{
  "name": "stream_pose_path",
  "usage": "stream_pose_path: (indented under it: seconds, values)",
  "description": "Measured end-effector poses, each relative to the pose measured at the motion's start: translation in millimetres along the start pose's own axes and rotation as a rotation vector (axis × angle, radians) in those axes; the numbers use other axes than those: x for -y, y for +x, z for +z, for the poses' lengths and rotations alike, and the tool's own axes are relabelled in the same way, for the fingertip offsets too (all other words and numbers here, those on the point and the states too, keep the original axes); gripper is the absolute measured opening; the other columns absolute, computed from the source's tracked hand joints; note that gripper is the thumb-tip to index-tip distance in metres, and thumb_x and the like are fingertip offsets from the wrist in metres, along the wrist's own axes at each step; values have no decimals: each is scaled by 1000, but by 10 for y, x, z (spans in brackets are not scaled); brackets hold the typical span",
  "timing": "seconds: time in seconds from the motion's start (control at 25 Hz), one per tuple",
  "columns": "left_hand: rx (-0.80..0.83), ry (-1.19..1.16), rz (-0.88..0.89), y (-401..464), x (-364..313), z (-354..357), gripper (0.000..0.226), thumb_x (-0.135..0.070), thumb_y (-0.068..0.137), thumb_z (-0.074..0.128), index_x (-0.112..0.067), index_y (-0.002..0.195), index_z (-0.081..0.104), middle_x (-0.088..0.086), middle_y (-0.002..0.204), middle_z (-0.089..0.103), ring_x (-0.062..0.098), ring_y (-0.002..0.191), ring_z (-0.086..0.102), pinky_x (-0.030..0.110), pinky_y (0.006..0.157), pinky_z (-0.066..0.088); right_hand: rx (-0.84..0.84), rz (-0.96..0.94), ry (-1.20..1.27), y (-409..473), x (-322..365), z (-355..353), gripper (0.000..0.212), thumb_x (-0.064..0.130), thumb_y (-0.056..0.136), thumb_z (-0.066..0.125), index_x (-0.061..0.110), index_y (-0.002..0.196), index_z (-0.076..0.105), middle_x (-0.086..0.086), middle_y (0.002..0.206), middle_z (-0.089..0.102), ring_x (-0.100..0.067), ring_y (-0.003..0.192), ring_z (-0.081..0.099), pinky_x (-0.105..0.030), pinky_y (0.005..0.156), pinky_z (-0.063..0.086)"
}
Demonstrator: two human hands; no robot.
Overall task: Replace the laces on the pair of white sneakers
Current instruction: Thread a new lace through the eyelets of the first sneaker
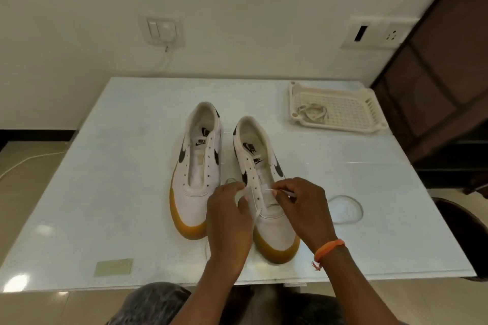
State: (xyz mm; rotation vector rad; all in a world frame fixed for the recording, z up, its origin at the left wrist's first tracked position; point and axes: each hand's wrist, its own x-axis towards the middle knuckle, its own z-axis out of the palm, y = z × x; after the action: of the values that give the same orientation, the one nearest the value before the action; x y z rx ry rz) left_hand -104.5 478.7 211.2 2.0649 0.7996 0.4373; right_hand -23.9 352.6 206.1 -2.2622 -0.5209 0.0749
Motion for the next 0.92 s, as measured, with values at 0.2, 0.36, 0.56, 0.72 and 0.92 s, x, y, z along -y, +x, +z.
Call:
stream_pose_path:
  seconds: [0.2, 0.36, 0.56, 0.72, 0.92]
  values:
    - [99, -72, -104, -39, -26, 37, 11, -18, 86, 72, -24, 95, 76, -24, 79, 61, -9, 72, 58, -7, 65, 36, 15, -23, -147, -51, -11, 114, 5, 19, 86, 72, 18, 90, 74, 4, 110, 51, -11, 88, 56, -23, 79, 51]
    - [107, -108, -150, -13, 11, 55, 18, -17, 84, 74, -21, 102, 76, -18, 87, 66, -12, 68, 55, -9, 63, 34, 104, 82, -47, 22, -65, 150, 4, 19, 86, 72, 22, 89, 74, 5, 113, 44, -15, 104, 50, -32, 91, 46]
    - [140, -150, -218, 54, 26, 52, 16, -20, 82, 77, -23, 97, 77, -28, 74, 58, -12, 66, 56, -5, 63, 40, 186, 174, 15, 89, -36, 169, 10, 20, 87, 70, 29, 87, 69, 5, 109, 40, -13, 109, 39, -31, 95, 36]
    - [195, -166, -218, 110, 37, 17, 13, -23, 80, 79, -22, 92, 78, -23, 73, 64, -4, 70, 64, 19, 78, 57, 230, 207, 50, 114, -35, 168, 9, 22, 86, 71, 30, 87, 68, 4, 109, 40, -12, 108, 38, -35, 99, 37]
    - [264, -23, -157, 231, -36, -37, 6, -29, 84, 74, -24, 85, 77, -15, 76, 68, -2, 67, 62, 1, 62, 40, 298, 125, -56, 178, -14, 86, 13, 32, 83, 73, 40, 85, 63, 7, 108, 40, -14, 108, 42, -38, 96, 40]
